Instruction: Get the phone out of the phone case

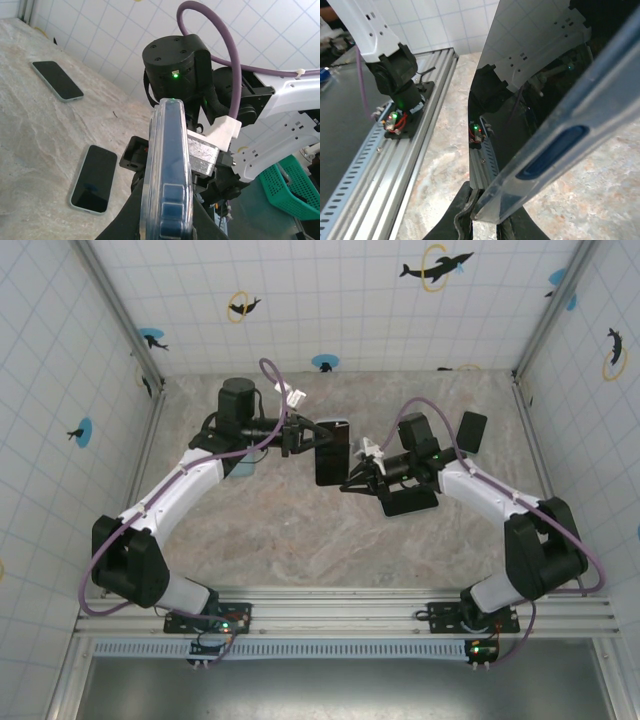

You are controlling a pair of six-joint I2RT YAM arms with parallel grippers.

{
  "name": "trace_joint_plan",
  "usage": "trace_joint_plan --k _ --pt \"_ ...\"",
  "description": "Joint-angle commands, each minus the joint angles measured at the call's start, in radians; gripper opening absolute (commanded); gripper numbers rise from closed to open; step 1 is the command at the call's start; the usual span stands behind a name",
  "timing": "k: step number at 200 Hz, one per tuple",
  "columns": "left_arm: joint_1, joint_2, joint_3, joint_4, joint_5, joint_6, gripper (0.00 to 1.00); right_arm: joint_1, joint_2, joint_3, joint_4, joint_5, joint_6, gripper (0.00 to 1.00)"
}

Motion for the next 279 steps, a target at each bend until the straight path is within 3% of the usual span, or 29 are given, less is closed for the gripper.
trace_joint_plan --k 1,73,105,140,172,199,234,279 --pt "-0.001 -0.036 0.014 -0.034 0.067 -0.111 0.0 0.007 -0.049 0.013 0.112 0.205 -0.045 0.04" --pt "-0.007 -0.05 -0.024 -0.046 0.074 -0.133 0.0 0.04 -0.147 -0.088 0.464 0.389 0.005 0.02" --pt "-0.017 -0.048 -0.028 -0.051 0.058 -0.124 0.0 0.035 -0.142 -0.065 0.491 0.273 0.072 0.02" --pt "-0.007 -0.071 -0.022 0.001 0.003 -0.122 0.0 0.011 -0.118 -0.022 0.344 0.195 0.089 0.05" --pt "-0.001 -0.102 -0.002 0.047 -0.009 -0.062 0.0 -0.003 -0.126 -0.052 0.211 0.142 0.101 0.34" --pt "0.034 -0.094 0.028 0.059 0.011 -0.039 0.0 -0.008 -0.149 -0.104 0.195 0.074 0.133 0.44" --pt "0.034 -0.075 0.032 0.076 0.03 -0.038 0.0 -0.002 -0.138 -0.118 0.298 -0.046 0.226 0.45" --pt "0.034 -0.078 0.026 0.087 0.032 -0.039 0.0 0.008 -0.084 -0.072 0.324 -0.059 0.266 0.42"
